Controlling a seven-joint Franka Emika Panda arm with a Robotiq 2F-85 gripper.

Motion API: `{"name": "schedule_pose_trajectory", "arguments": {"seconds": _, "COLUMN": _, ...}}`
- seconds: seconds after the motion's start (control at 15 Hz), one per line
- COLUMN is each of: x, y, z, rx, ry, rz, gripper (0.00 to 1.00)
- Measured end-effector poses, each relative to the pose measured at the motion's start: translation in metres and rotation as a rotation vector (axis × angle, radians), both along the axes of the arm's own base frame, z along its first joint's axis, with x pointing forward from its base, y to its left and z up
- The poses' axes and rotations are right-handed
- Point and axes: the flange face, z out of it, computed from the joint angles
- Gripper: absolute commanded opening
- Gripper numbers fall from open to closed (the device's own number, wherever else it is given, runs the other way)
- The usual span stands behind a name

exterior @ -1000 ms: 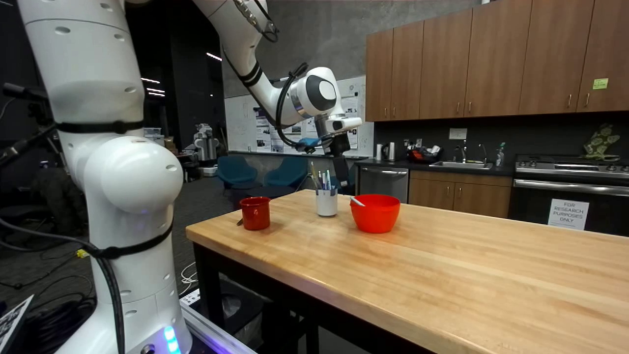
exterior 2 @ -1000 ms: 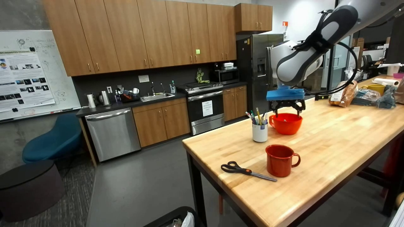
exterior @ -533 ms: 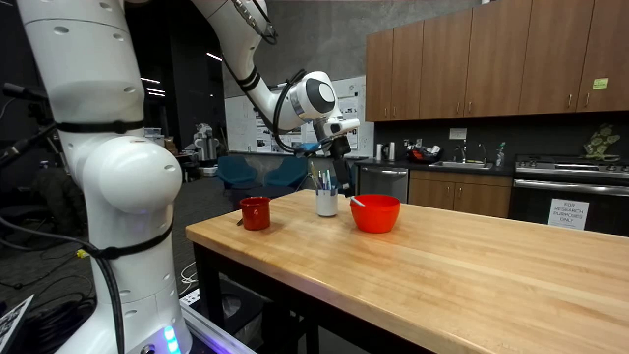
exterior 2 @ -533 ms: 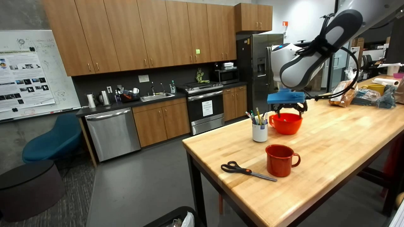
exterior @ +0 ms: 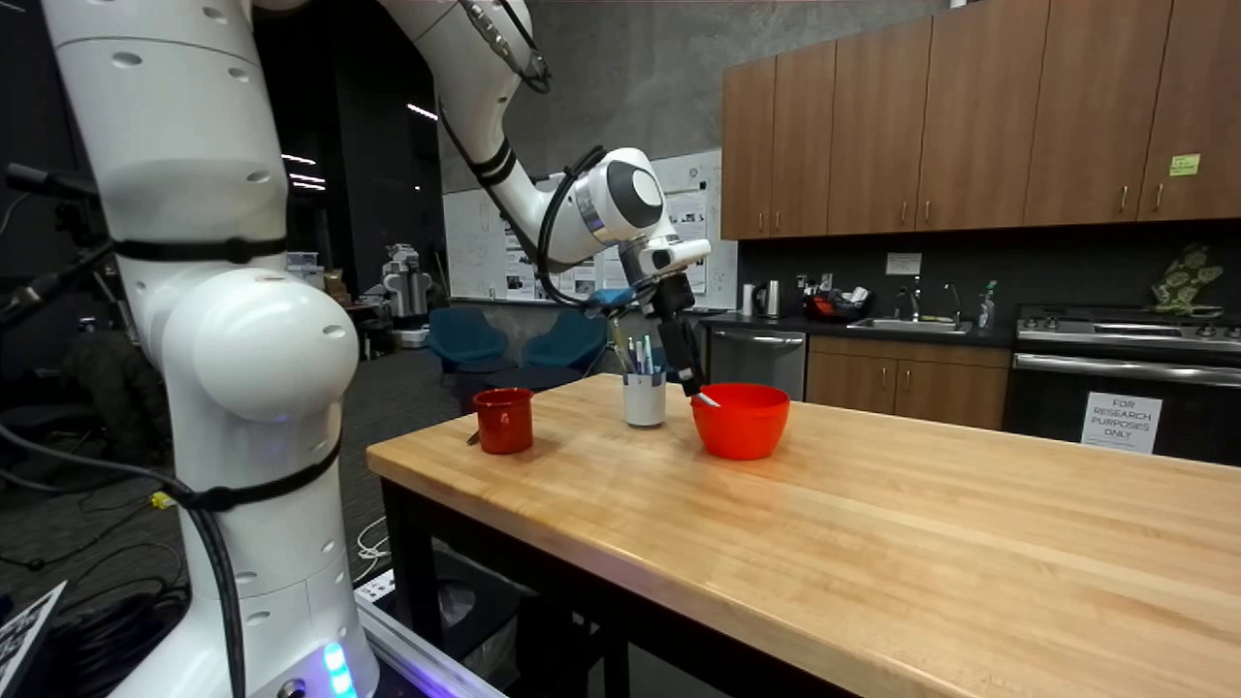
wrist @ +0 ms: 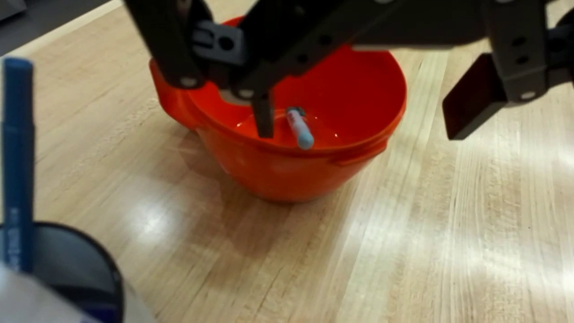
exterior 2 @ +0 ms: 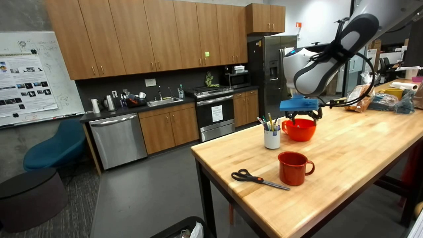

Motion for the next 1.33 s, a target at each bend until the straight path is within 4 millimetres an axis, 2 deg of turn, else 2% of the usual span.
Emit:
{"name": "schedule_pose_trajectory", "arguments": {"seconds": 0.53, "x": 0.004, "y": 0.001, "z": 0.002, "rx": 0.000, "ry": -0.017, "rz": -0.012, "gripper": 0.02}}
{"name": "schedule_pose_trajectory", "arguments": {"seconds": 1.07, "x": 0.006, "y": 0.001, "z": 0.005, "rx": -0.001, "ry": -0.030, "rz": -0.021, "gripper": 0.00}}
{"name": "schedule_pose_trajectory", "arguments": {"seconds": 1.33, "x": 0.011, "y": -0.001, "z": 0.022, "rx": -0.005, "ry": -0.064, "rz": -0.023, "gripper": 0.00}}
